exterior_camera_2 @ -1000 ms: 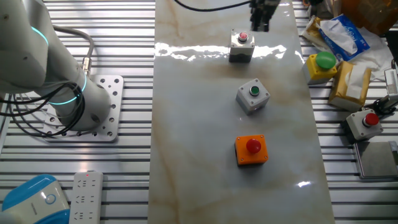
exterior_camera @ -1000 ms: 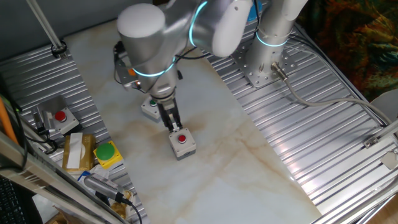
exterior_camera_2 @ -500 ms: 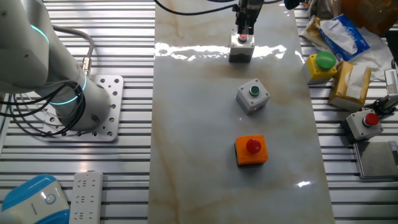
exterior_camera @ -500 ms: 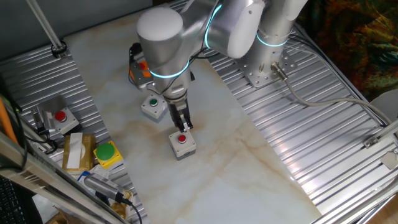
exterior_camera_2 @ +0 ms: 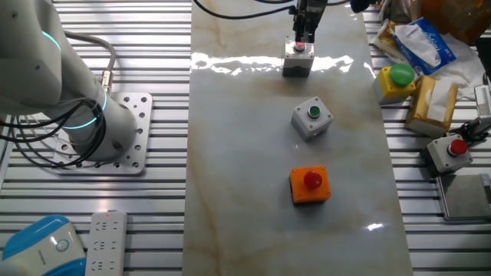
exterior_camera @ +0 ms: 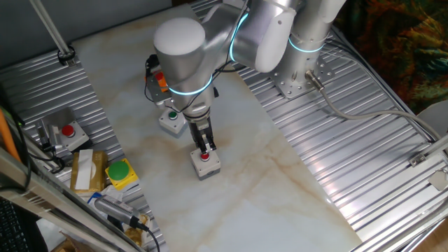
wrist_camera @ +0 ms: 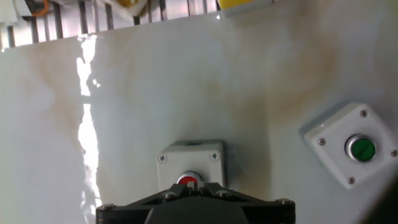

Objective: Press three buttons from left to right in sequence

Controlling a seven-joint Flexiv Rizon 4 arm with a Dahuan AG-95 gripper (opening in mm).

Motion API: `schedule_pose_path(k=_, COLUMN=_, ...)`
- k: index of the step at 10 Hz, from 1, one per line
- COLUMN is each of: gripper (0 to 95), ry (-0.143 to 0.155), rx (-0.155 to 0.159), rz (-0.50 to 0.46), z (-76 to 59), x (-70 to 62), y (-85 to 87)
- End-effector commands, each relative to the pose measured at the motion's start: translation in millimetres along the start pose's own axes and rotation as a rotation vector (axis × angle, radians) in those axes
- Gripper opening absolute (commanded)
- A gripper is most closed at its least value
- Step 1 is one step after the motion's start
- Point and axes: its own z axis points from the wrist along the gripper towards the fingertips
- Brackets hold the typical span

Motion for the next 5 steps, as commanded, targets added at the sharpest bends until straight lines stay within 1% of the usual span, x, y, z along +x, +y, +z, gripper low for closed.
schedule_pose_path(k=1, gripper=0.0, ry=-0.011, rx=-0.006, rz=-0.006, z=5.1, x=-2.7, y=-0.9)
schedule_pose_path(k=3, gripper=0.0, ry=-0.020, rx=-0.003, rz=-0.005, z=5.6, x=-2.9, y=-1.0)
schedule_pose_path(k=5, gripper=0.0, ry=-0.020, rx=-0.004, rz=-0.009, z=5.7, x=-2.9, y=-0.7)
